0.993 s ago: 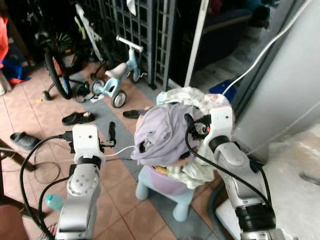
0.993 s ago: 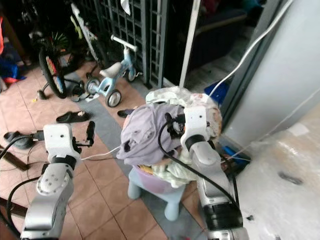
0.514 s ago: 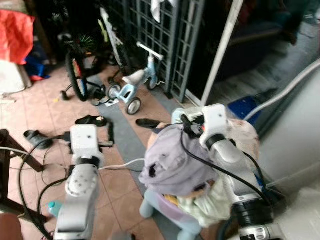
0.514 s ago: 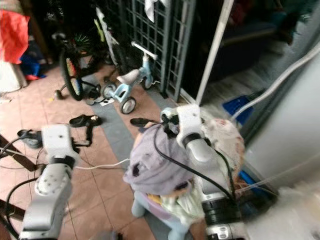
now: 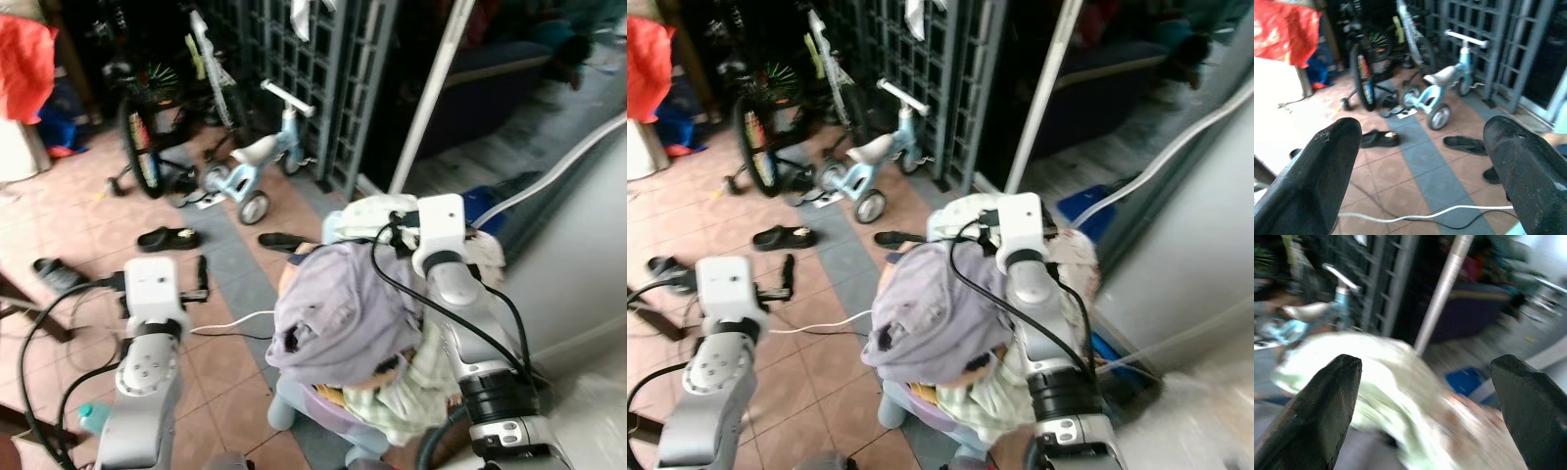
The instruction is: Clothes washing
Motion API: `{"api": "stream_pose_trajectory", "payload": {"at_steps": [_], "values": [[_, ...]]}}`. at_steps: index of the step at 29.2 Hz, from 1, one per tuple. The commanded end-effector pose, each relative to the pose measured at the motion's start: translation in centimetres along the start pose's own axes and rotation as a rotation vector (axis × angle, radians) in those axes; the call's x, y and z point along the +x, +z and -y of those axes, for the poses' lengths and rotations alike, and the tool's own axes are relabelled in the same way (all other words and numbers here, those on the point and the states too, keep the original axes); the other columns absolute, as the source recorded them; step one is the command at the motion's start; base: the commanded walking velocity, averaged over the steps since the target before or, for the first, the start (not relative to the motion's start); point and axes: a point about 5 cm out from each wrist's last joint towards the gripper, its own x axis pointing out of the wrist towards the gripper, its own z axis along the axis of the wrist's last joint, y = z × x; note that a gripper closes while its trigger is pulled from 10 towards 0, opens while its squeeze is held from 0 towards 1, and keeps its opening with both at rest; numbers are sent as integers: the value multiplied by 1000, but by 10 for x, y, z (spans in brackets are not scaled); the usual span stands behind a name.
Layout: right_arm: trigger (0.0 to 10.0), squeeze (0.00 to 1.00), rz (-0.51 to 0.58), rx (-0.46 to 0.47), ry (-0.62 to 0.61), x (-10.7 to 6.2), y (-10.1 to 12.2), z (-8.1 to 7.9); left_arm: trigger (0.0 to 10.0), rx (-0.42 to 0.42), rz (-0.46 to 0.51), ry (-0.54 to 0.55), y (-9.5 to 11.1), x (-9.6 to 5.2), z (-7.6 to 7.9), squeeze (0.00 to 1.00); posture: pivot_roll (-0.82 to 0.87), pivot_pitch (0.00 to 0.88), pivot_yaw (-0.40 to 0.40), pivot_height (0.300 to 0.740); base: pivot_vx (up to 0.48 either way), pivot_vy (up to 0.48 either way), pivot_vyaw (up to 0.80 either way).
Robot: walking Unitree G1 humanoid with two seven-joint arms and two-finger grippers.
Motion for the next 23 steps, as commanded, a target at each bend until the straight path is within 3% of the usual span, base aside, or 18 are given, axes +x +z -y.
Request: {"api": "stream_pose_trajectory", "payload": {"at_steps": [1, 6, 9, 18, 19, 20, 21, 22, 23], "values": [[10000, 0, -42, -5, -23, 1, -7, 6, 10000, 3, 6, -21, 4, 0, 4, 0, 22, 49, -48, 740, 0, 0, -800], [10000, 0, -72, -18, -54, 5, -9, 10, 10000, -1, -7, -12, 3, -2, 4, 0, 23, 56, -57, 740, 0, 0, -800], [10000, 0, -106, 21, -36, 10, -11, 8, 10000, -2, -10, -12, 3, -4, 5, 0, 28, 65, -61, 740, 0, 0, -779], [9882, 0, -183, 157, 146, 24, -13, -24, 10000, -5, -24, -11, 2, -10, 4, 0, 62, 69, -74, 740, 0, 0, 0], [4863, 0, -216, 220, 180, 25, -15, -32, 10000, -4, -25, -9, 2, -11, 4, 0, 72, 70, -78, 740, 0, 0, 0], [4863, 0, -216, 220, 180, 25, -15, -32, 10000, -4, -25, -9, 2, -11, 4, 0, 72, 70, -78, 740, 0, 0, 0], [3451, 0, -233, 282, 204, 27, -16, -38, 10000, -3, -27, -6, 2, -12, 3, 0, 82, 69, -82, 740, 0, 0, 0], [0, 0, -250, 311, 219, 27, -16, -43, 10000, -2, -30, -1, 1, -14, 2, 0, 85, 70, -83, 740, 0, 0, 0], [0, 0, -261, 330, 226, 28, -16, -47, 10000, 0, -33, 4, 1, -15, 0, 0, 89, 71, -84, 740, 0, 0, 0]]}}
